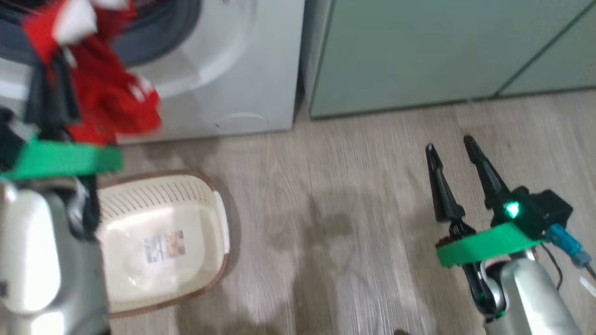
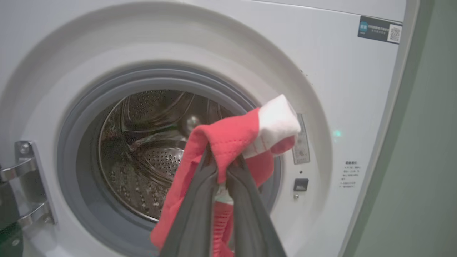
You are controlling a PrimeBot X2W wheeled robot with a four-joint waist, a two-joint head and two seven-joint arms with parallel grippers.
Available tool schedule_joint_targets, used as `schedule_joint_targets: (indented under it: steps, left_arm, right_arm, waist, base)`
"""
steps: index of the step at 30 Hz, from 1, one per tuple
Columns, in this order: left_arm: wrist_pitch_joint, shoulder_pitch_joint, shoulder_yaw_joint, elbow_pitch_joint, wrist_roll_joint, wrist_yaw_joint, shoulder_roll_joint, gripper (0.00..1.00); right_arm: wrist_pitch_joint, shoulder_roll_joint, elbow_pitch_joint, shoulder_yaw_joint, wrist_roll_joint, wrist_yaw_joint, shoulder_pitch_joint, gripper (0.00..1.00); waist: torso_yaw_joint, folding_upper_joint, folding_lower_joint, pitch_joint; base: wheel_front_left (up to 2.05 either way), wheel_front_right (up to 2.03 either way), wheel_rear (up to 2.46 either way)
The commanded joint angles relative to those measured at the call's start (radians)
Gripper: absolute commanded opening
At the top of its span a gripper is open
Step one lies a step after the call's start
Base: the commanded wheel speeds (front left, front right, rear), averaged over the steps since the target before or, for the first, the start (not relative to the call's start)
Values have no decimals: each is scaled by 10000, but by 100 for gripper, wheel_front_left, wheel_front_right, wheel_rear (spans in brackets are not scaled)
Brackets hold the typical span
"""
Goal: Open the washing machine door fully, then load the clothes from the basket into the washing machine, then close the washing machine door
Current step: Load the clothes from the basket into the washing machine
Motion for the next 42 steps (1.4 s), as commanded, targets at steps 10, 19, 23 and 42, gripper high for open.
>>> schedule_joint_targets:
  steps: [10,19,23,42]
  left_arm:
    - [-124,-3939,1298,1063,480,-68,1631,0]
    - [212,-7740,530,3620,935,-473,3657,0]
    - [748,-9376,-270,4638,1418,-589,4602,0]
    - [-84,-13366,-1614,7306,1798,-54,5237,0]
  right_arm:
    - [-92,142,-462,809,411,0,-1277,100]
    - [-92,161,-517,1390,1403,0,-1876,100]
    - [-92,162,-519,1729,1838,0,-2148,100]
    - [-92,163,-542,2437,2800,0,-2541,100]
  waist:
    - [-1380,0,-1,3225]
    - [-2064,0,-1,4997]
    - [-2350,0,-1,5471]
    - [-2980,0,-1,6063]
  base:
    - [0,0,0]
    - [0,0,0]
    - [0,0,0]
    - [0,0,0]
